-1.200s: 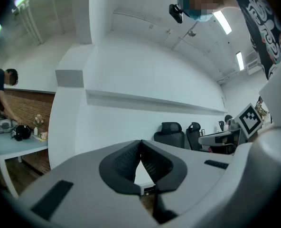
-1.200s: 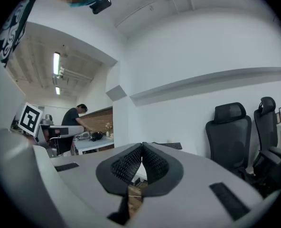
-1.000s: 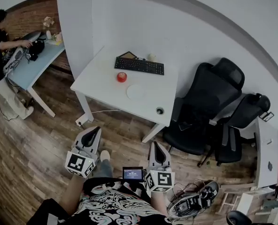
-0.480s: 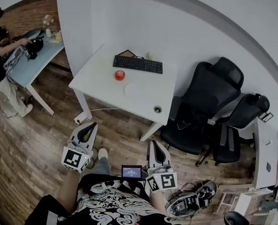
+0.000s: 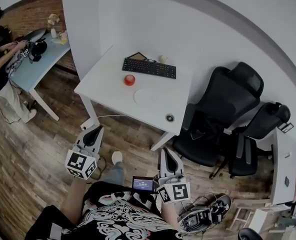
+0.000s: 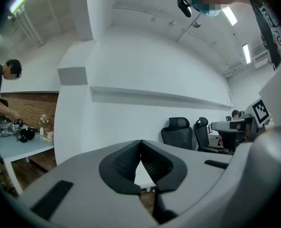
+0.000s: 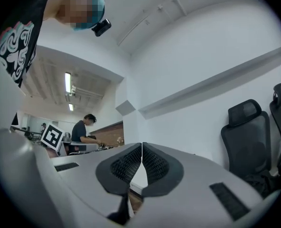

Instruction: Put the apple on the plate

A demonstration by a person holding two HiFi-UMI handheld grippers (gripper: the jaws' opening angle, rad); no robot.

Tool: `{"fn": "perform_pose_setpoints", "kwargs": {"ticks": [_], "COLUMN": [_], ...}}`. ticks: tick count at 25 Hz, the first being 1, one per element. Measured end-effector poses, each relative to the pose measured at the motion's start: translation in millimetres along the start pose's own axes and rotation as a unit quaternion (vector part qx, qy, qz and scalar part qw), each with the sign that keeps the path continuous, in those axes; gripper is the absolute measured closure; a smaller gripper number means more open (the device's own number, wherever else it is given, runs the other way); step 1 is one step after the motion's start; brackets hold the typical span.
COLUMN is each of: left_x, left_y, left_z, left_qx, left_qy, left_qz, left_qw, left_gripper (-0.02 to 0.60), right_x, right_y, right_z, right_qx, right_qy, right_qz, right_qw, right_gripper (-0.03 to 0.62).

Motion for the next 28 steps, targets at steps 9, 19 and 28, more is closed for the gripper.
{"fn": "perform_pose_setpoints", "kwargs": {"ticks": [9,19,28], "left_x": [28.0,94.7,155.8], "left_y": [-87.4,-211.7,-293.7], "left_z": [-21.7,-46.1,-64.8], "left_qx": [-0.010,0.009,0.014], "left_qy": [-0.010,-0.022,-0.022], "left_qz": [-0.019,-0.041,-0.046], "left_qw": [0.9997,0.9989,0.9986], "left_gripper": [0.566,0.566,0.566], "right_x": [-35.3,-97.7,-142.6], "right_y": [-61.4,-183.8,-272.5], "right_z": [-25.3,-64.9,-97.6], "right_qx": [0.042,0.082,0.103], "right_qy": [0.023,0.025,0.025], "right_qz": [-0.015,-0.045,-0.071], "right_qw": [0.999,0.995,0.992], "right_gripper": [0.565,0.565,0.565]}}
Point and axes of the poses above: the fingertips, and each gripper's own axes: y backward along the fingers, x to its left, z out of its top, the point moved 4 cm from there along y, backward along the fingers, and after that the axes turned 9 degrees about -x, right-handed, at the moved point
